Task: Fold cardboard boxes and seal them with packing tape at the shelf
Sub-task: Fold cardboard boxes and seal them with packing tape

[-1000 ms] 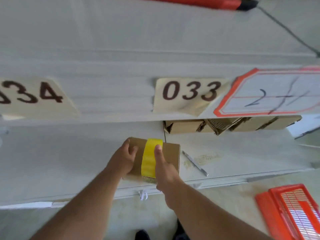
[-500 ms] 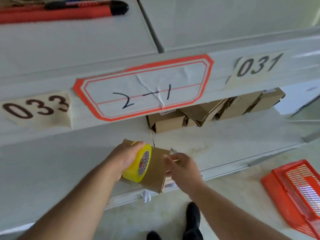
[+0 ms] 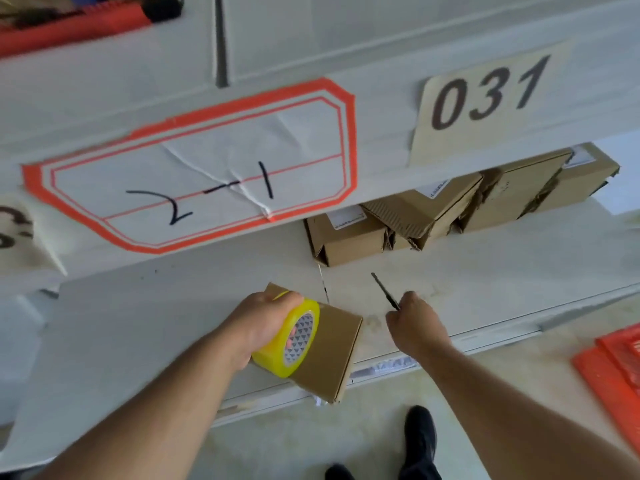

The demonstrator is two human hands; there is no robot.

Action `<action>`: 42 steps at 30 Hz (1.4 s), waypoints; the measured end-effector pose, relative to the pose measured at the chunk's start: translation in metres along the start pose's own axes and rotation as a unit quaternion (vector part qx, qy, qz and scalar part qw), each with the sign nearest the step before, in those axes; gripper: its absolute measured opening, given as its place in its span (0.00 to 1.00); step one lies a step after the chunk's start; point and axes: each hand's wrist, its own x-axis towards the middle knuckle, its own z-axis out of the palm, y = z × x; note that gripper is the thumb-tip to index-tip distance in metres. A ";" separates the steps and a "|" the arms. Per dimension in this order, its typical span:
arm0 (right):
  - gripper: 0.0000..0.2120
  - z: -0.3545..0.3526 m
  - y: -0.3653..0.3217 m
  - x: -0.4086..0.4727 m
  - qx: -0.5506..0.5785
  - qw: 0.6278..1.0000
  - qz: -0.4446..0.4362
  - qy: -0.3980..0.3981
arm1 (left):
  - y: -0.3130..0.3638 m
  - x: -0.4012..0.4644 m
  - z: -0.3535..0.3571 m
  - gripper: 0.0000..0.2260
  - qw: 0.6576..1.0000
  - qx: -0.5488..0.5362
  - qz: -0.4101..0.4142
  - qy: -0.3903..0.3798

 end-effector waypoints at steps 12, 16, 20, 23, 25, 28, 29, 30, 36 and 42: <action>0.19 0.050 -0.037 -0.053 0.112 0.993 0.023 -0.017 | 0.009 0.003 -0.003 0.17 0.995 0.082 0.041 -0.044; 0.19 0.055 -0.045 -0.057 0.137 0.989 0.054 -0.003 | 0.002 -0.002 -0.008 0.18 0.991 0.125 0.024 -0.047; 0.20 0.058 -0.048 -0.056 0.138 0.989 0.055 0.003 | -0.002 -0.005 -0.009 0.20 0.987 0.158 0.019 -0.038; 0.22 0.060 -0.046 -0.055 0.130 0.990 0.055 0.010 | 0.001 -0.003 -0.010 0.23 0.986 0.159 0.002 -0.050; 0.21 0.061 -0.046 -0.055 0.127 0.990 0.055 0.010 | 0.005 -0.002 -0.011 0.20 0.989 0.118 -0.024 -0.084; 0.22 0.060 -0.045 -0.053 0.120 0.991 0.052 0.005 | 0.011 0.007 -0.016 0.21 0.979 0.010 -0.097 -0.180; 0.22 0.060 -0.044 -0.053 0.117 0.992 0.049 0.003 | 0.012 0.011 -0.018 0.22 0.970 -0.017 -0.123 -0.210; 0.22 0.060 -0.044 -0.053 0.113 0.992 0.047 0.001 | 0.014 0.013 -0.020 0.22 0.962 -0.022 -0.144 -0.230; 0.23 0.055 -0.043 -0.052 0.090 0.995 0.038 -0.021 | 0.017 0.024 -0.017 0.20 0.957 0.004 -0.159 -0.242; 0.23 0.050 -0.045 -0.053 0.076 0.996 0.034 -0.043 | 0.013 0.028 -0.016 0.20 0.955 0.019 -0.143 -0.260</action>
